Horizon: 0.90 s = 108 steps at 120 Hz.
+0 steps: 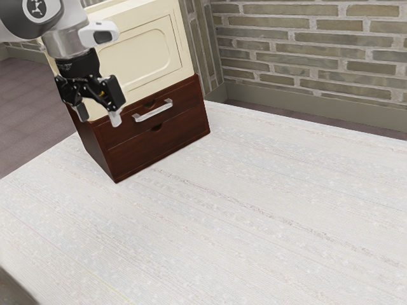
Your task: Pull the drawer handle with one arm to open the drawer
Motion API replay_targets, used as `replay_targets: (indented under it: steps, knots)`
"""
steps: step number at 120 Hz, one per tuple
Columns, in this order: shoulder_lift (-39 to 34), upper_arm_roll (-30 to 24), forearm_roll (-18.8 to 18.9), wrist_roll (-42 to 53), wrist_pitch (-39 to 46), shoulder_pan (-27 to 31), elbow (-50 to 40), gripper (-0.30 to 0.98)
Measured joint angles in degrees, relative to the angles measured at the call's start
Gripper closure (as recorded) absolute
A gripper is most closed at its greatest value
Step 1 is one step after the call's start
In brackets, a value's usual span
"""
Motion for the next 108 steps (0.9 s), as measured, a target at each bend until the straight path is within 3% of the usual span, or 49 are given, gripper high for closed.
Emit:
replay_targets:
  steps: [20,39,90,100,108]
  knots:
    - [-0.3,0.0,-0.2,0.7,-0.5,0.0,0.4,0.00]
    - [-5.9,-0.7,-1.8,1.2,-1.1,1.0,11.5,0.00]
    - [-4.8,-0.7,-2.0,1.8,-1.4,0.2,11.9,0.00]
    - [-6.1,-0.9,-2.1,1.4,-1.4,0.3,8.6,0.00]
    - [-13.1,-1.6,-2.0,1.0,1.5,0.6,-3.8,0.00]
